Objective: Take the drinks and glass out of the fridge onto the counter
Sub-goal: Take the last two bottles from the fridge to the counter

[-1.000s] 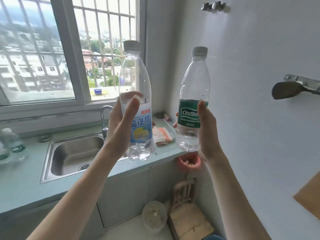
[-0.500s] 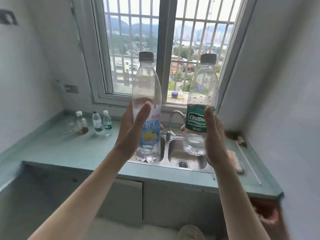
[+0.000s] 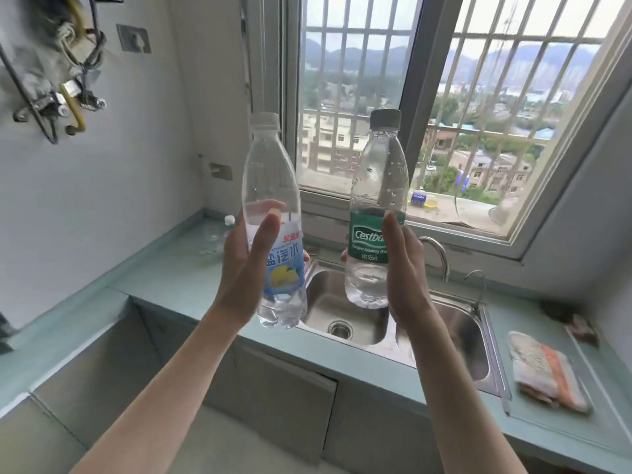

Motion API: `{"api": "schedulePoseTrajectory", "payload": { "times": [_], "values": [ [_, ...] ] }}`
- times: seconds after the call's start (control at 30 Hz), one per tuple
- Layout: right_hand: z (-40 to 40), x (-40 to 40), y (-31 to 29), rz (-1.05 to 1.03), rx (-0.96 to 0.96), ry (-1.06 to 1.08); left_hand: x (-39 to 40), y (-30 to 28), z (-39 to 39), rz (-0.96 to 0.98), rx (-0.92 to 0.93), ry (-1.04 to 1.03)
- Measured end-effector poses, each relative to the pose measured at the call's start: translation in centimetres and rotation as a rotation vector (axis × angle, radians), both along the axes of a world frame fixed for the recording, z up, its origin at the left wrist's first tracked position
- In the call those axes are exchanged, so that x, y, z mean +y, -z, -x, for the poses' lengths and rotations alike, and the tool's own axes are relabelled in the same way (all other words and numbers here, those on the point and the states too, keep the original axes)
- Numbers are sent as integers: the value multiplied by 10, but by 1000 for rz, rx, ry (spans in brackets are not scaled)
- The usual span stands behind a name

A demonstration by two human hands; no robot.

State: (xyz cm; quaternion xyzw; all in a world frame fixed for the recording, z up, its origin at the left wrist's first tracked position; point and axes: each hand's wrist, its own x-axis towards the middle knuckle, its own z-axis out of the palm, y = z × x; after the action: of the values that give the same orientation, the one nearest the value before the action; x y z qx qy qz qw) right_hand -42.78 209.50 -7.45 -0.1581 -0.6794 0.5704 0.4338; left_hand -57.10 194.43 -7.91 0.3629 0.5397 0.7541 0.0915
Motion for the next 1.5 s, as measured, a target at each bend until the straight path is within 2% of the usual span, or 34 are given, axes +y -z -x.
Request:
{"api": "schedulePoseTrajectory", "payload": {
  "times": [0.4, 0.8, 1.13, 1.5],
  "values": [
    [177, -24, 0, -29, -32, -55, -36, -1, 161, 20, -11, -90],
    [280, -33, 23, -36, -18, -69, -47, 31, 267, 81, 38, -158],
    [364, 1, 60, 5, -44, -69, -21, 67, 350, 150, 64, -223],
    [459, 72, 94, 117, -36, -26, 56, 101, 443, 234, 108, -258]
  ]
}}
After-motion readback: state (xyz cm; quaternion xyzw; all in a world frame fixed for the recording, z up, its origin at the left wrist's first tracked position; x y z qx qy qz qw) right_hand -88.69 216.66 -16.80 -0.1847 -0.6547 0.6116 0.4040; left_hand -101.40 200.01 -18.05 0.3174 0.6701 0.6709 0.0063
